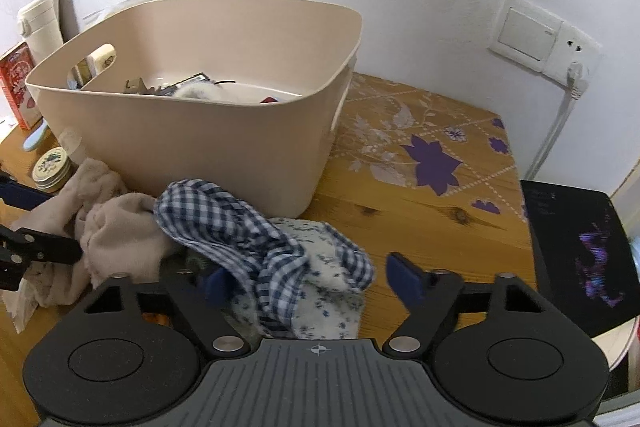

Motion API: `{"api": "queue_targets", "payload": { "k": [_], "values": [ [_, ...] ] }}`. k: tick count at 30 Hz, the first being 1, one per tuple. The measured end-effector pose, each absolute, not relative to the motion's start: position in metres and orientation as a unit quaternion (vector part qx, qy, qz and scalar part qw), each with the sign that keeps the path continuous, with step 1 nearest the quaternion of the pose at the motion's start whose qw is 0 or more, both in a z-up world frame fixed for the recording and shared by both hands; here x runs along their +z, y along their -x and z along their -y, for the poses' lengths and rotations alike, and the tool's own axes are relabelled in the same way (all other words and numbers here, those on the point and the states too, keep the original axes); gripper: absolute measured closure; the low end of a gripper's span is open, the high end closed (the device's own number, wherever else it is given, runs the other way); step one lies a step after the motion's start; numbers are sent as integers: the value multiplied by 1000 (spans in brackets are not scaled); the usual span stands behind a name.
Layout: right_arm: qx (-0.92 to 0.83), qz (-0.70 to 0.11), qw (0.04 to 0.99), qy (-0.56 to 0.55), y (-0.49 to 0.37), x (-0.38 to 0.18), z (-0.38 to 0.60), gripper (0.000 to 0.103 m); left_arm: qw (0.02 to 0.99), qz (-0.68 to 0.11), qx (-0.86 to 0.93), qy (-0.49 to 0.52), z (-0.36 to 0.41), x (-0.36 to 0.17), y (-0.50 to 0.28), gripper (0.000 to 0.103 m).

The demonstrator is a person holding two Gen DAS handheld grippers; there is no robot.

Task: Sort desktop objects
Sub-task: 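Grasp the beige cloth with the left gripper while the right grasps the checkered cloth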

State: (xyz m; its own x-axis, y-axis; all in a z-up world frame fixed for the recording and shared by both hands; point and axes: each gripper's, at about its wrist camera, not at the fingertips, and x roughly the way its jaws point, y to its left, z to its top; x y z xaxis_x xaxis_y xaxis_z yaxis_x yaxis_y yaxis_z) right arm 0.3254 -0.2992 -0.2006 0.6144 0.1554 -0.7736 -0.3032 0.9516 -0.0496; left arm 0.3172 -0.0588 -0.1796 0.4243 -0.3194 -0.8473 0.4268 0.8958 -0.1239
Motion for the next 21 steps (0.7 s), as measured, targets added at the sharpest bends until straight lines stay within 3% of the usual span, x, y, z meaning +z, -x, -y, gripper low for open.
{"api": "queue_targets", "payload": {
  "k": [4,8,14,21],
  "values": [
    [146,-430,888,80,-325,-201,299,67,842,-489,-223,-50,57,-177,-316,71],
    [151,-430,887,72,-322,-199,299,85,842,-488,-226,-47,53,-173,-315,83],
    [152,-421,891,70,-310,-188,300,90,844,-479,-234,-50,50,-168,-309,95],
    [139,-397,905,58,-292,-167,305,91,846,-473,-243,-43,39,-158,-302,97]
  ]
}}
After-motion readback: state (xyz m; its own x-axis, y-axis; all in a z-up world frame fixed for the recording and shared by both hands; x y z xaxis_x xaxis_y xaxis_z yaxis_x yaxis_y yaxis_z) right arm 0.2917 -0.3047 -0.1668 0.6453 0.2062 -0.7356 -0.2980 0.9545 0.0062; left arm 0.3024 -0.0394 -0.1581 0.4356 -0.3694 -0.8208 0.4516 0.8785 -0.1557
